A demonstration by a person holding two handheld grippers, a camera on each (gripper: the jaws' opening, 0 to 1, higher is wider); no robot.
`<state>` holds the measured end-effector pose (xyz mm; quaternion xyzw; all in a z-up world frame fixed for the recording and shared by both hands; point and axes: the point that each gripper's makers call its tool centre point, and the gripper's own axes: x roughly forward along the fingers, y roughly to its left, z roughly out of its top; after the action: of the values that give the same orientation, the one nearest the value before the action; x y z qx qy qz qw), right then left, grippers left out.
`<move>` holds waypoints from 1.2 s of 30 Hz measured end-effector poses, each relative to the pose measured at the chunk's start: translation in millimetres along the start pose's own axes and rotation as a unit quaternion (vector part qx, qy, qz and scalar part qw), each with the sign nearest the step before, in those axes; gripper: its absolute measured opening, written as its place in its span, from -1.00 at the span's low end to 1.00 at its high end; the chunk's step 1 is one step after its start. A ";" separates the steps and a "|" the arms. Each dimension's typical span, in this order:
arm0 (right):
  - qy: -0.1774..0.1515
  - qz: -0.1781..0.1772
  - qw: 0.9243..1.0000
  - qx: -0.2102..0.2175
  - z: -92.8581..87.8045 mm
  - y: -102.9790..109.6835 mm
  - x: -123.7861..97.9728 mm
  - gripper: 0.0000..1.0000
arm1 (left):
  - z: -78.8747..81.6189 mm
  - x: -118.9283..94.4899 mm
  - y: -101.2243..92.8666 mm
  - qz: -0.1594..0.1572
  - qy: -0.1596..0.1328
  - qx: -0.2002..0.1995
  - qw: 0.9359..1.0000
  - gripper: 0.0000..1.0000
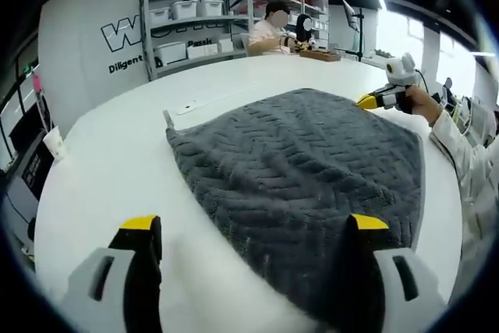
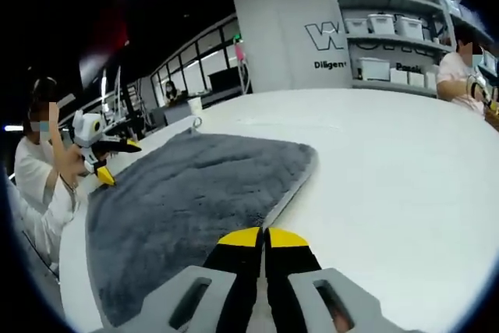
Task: Open the folded towel by lifting each exposed corner and separating the folded layers until the towel lies flat within the target outline without major curled edges
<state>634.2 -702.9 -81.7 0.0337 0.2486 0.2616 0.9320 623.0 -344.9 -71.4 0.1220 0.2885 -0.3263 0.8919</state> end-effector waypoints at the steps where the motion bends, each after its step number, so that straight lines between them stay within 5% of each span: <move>1: 0.001 -0.005 1.000 -0.001 -0.5 -1.8 -1.4 -1.00 | 0.1 -0.1 -0.2 0.000 0.000 0.001 1.000 0.92; 19: 0.014 -0.085 0.996 -0.001 -6.7 -40.7 -22.0 -1.00 | 0.7 0.2 0.6 0.000 0.002 0.003 1.000 0.90; 36: 0.061 -0.214 0.971 -0.091 -9.9 -88.4 -52.1 -1.00 | -4.0 1.3 1.8 0.001 0.011 0.001 1.000 0.89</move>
<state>632.5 -806.0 -84.2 -0.1214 0.2812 0.0792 0.9486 623.2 -342.6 -75.4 0.1270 0.2973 -0.3243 0.8890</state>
